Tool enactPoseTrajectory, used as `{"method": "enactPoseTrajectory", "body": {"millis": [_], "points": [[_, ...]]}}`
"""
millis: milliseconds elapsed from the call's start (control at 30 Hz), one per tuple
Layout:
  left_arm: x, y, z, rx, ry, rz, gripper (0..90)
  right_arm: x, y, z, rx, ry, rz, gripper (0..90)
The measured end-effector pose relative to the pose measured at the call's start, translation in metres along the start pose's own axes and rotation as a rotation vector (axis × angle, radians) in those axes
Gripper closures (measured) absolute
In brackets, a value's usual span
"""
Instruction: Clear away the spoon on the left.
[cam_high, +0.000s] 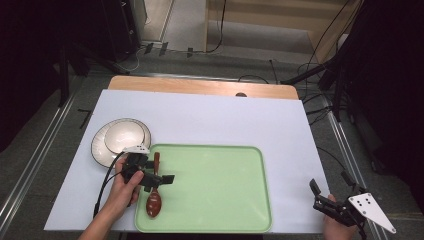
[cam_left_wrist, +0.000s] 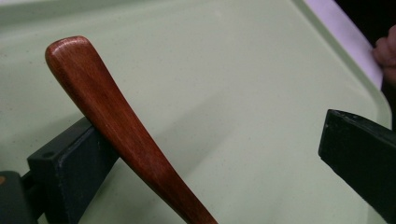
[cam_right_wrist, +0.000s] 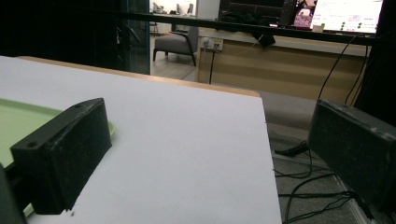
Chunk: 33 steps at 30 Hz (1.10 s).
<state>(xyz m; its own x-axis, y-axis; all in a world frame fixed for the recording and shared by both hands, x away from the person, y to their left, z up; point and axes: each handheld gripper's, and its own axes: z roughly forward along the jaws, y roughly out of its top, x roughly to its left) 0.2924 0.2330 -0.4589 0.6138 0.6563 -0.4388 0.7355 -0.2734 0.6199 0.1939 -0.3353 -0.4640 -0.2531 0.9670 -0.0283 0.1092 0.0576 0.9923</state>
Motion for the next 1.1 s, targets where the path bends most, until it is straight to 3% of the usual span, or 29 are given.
{"method": "enactPoseTrajectory", "body": {"millis": [500,633,733,1100], "points": [[-0.006,0.000,0.003,0.036,0.085,0.059,0.0,0.000,0.000,0.000,-0.003,0.001,0.002,0.0],[-0.012,0.000,0.004,0.048,0.119,0.104,0.0,0.000,0.000,0.000,-0.004,0.003,0.002,0.0],[-0.013,0.000,0.006,0.055,0.143,0.111,0.0,0.000,0.000,0.000,-0.003,0.002,0.003,0.0],[-0.014,-0.001,0.003,0.038,0.131,0.120,0.0,0.000,0.000,-0.001,-0.004,0.005,0.004,0.0]]}}
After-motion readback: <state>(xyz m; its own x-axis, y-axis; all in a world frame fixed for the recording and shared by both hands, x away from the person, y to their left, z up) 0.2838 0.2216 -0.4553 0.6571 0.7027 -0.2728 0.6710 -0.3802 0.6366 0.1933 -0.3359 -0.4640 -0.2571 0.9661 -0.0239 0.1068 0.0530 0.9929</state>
